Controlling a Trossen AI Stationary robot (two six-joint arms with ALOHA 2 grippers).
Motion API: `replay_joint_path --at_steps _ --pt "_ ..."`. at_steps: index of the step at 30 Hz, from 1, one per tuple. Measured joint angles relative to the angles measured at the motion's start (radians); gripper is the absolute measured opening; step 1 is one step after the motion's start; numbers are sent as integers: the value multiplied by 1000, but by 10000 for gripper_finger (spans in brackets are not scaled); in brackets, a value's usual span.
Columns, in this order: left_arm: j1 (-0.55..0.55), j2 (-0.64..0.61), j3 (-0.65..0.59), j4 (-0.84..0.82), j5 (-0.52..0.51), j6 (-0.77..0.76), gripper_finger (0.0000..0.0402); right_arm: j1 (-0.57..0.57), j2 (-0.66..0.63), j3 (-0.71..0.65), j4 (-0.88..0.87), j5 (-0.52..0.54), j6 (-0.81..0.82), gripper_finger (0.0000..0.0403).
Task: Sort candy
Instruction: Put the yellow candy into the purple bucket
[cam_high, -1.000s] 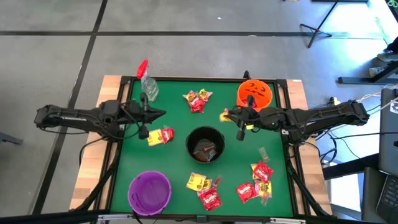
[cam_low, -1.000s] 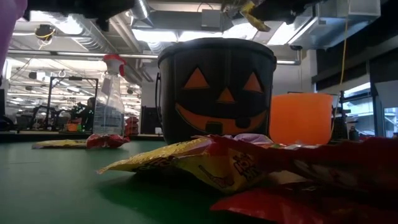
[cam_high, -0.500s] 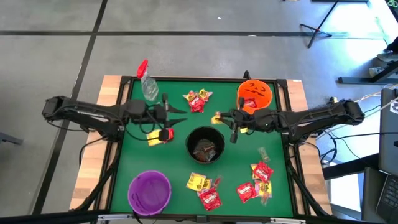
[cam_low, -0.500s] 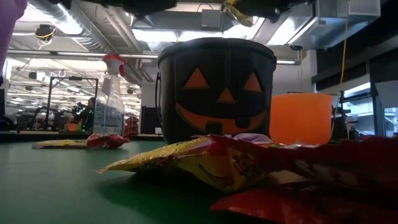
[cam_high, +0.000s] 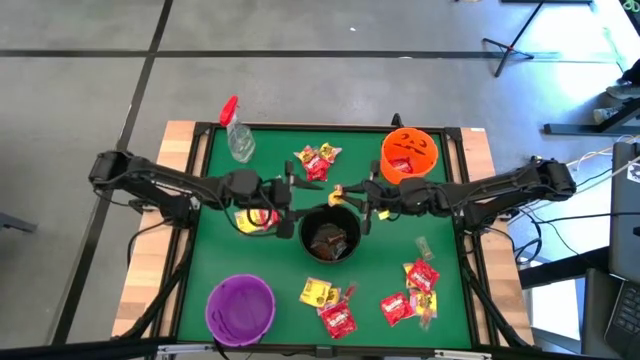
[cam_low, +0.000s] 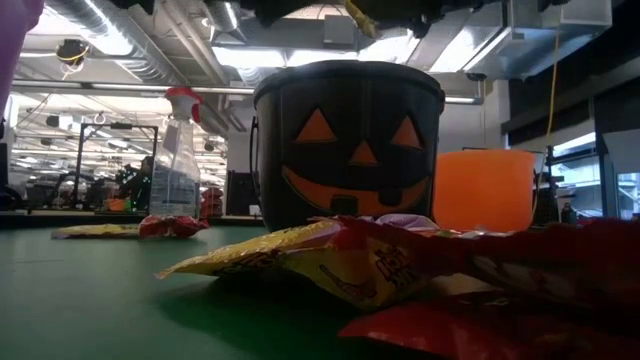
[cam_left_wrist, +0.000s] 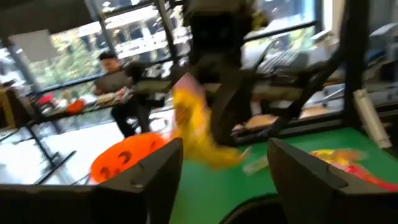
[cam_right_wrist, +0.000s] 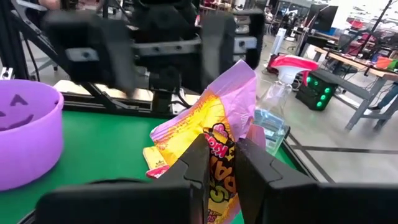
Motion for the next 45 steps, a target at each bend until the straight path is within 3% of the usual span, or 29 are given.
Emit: replay_joint_path --at_steps 5,12,22,26,45 --pt "-42 68 54 18 -2 23 248 0 3 0 1 1 0 51" --pt "-47 122 84 19 -193 -14 252 -1 3 0 -4 10 3 51" --pt "-61 95 85 12 -272 -19 248 0 3 0 -8 11 3 51" --pt "-85 60 85 14 -348 4 247 2 3 0 -10 11 3 51" --pt "-44 88 85 -88 -334 -173 244 0 3 0 0 10 25 51"
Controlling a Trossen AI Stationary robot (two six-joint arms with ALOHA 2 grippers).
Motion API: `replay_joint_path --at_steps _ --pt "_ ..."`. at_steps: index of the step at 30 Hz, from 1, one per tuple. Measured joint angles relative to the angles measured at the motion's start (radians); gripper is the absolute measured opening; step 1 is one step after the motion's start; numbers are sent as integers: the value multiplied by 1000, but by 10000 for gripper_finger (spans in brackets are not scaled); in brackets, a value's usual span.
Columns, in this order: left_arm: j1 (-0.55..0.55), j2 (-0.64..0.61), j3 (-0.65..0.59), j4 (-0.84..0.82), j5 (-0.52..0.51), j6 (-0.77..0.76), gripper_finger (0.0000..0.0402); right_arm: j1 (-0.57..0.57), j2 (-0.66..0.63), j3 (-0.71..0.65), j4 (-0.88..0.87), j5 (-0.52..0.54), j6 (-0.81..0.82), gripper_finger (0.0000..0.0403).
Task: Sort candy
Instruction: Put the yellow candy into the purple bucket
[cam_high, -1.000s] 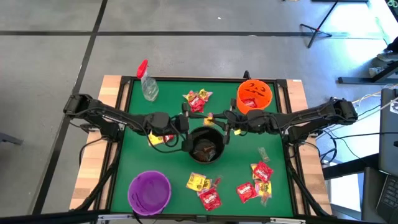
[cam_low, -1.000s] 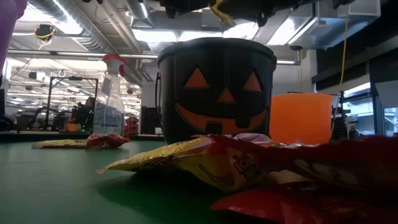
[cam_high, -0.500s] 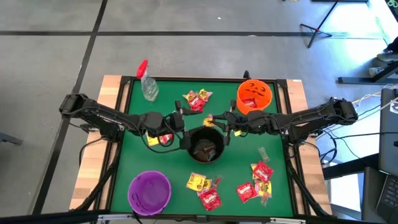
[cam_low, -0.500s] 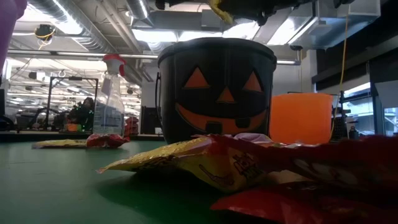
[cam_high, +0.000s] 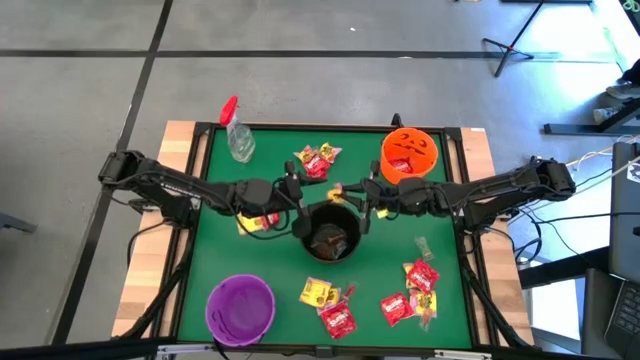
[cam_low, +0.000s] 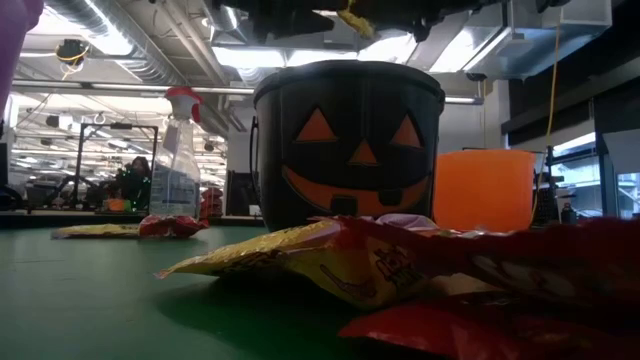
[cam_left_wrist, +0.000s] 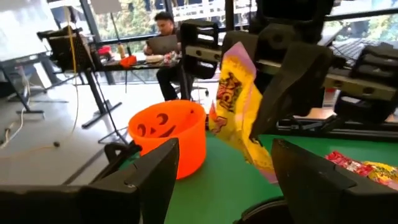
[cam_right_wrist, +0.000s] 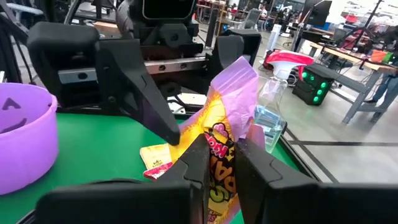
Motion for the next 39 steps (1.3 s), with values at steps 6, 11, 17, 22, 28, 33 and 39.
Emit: replay_joint_path --at_steps 6,11,17,22,28,33,39 --pt "5 0 0 -5 47 -11 198 0 0 0 0 -1 3 51" --pt "5 0 0 -6 84 -10 142 0 0 0 1 -1 4 51" --pt "5 0 0 -19 84 -10 90 0 0 0 2 -1 4 51" --pt "5 0 0 -33 83 -10 36 0 0 0 2 -2 4 51" --pt "6 0 0 -36 84 -6 6 0 0 0 2 -2 4 51" --pt "5 0 0 -36 77 -5 1 0 0 0 2 -2 4 51" --pt "1 0 -1 -36 53 19 0 0 -1 0 1 -2 -25 79"
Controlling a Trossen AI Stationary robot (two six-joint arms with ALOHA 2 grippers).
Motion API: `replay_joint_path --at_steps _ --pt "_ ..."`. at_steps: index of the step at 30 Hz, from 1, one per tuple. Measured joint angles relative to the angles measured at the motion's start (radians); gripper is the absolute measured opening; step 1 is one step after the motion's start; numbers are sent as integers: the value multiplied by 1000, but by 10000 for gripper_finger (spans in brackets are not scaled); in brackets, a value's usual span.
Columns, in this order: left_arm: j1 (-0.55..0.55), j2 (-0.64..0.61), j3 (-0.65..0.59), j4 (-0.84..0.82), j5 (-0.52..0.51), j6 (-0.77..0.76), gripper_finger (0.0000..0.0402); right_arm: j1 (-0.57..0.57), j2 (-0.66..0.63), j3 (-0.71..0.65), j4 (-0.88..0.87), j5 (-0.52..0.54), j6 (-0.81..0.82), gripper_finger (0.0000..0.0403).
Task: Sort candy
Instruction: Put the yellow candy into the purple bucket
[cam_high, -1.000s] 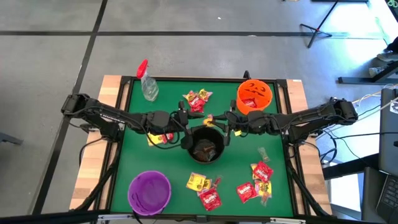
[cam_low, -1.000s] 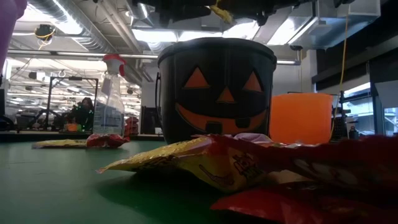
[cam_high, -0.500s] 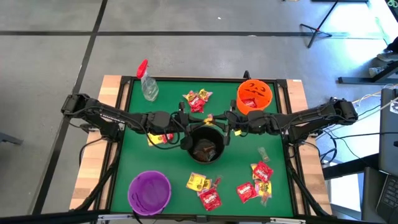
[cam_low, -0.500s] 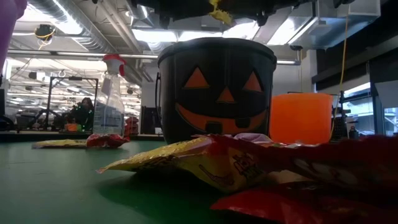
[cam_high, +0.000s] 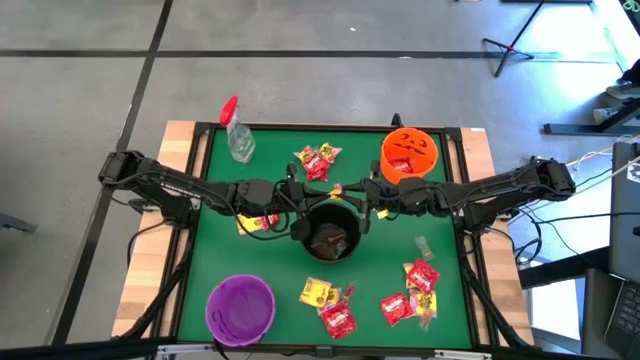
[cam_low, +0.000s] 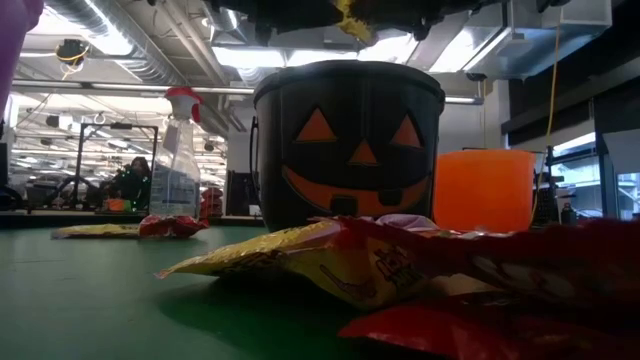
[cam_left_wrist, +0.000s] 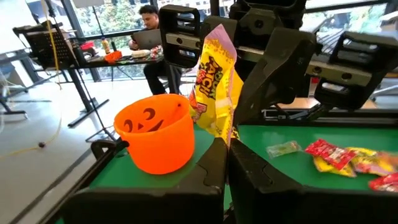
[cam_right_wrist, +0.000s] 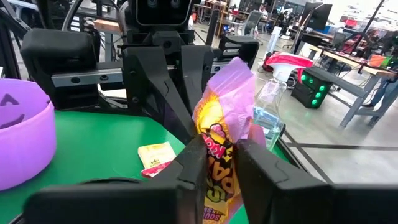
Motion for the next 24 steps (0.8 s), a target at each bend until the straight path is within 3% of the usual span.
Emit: replay_joint_path --at_steps 13,18,24 --pt "-6 0 0 0 -37 30 0 0 -1 0 -11 31 -2 231" --pt "-6 -13 0 -23 -56 54 0 0 -7 0 -56 90 -9 261" --pt "-21 -75 -1 -135 -90 53 0 0 -49 0 -144 151 -2 268"
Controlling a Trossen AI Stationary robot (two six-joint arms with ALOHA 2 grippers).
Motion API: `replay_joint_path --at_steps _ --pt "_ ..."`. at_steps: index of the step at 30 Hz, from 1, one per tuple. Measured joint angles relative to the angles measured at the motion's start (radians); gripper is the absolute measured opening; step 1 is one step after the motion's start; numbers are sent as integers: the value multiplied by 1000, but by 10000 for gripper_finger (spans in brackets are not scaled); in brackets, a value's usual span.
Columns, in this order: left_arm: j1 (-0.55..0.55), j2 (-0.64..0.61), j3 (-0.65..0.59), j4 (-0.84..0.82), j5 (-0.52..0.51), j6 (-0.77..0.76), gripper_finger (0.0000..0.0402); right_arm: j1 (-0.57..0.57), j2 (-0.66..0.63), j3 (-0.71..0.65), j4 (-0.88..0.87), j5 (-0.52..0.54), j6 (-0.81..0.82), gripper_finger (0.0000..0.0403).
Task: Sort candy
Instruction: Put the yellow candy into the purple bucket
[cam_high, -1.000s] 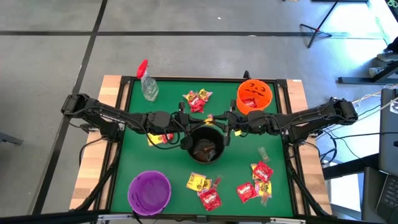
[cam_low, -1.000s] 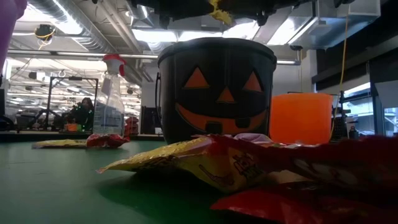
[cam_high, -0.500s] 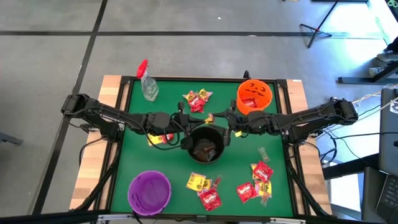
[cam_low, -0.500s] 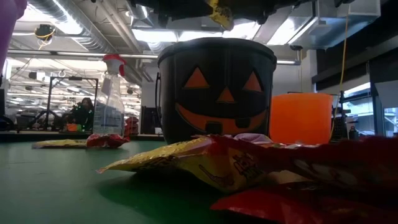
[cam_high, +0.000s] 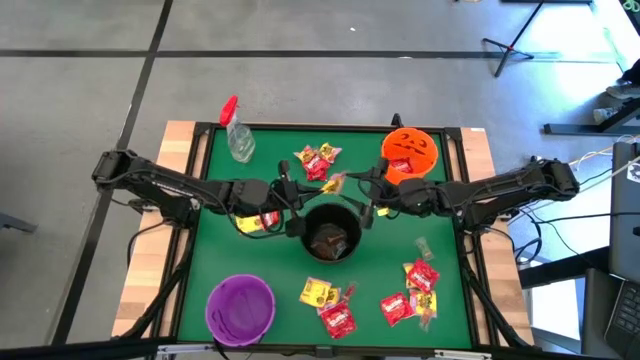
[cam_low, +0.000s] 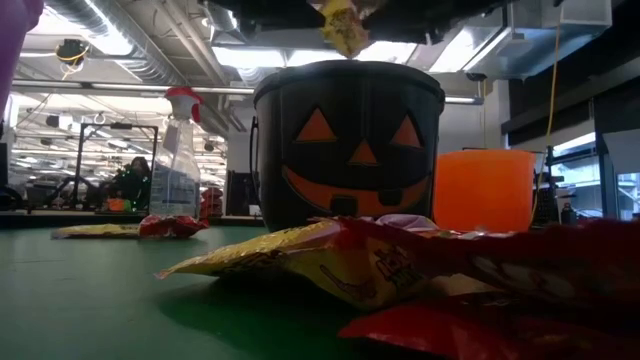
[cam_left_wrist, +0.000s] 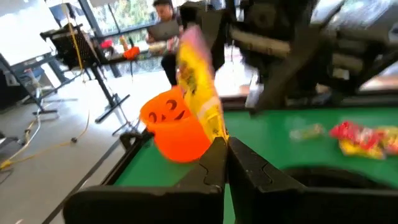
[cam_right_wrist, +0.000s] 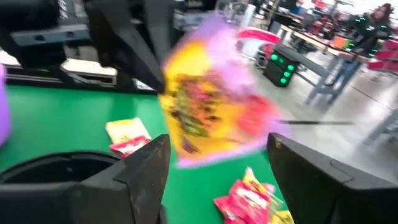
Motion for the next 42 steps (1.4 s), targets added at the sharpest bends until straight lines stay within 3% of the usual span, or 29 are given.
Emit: replay_joint_path --at_steps 5,13,19,29,42 --pt "-40 -69 0 -132 -46 -23 0 0 -40 0 -60 29 3 268" --pt "-179 -212 0 -388 -32 -150 0 -1 -47 0 -121 43 35 268" --pt "-334 -312 0 -509 50 -270 0 -1 -47 0 -137 45 60 268" --pt "-540 -369 0 -679 224 -674 0 -1 -47 0 -136 25 97 268" --pt "-686 -300 0 -846 233 -1174 0 0 -47 0 -144 -2 122 268"
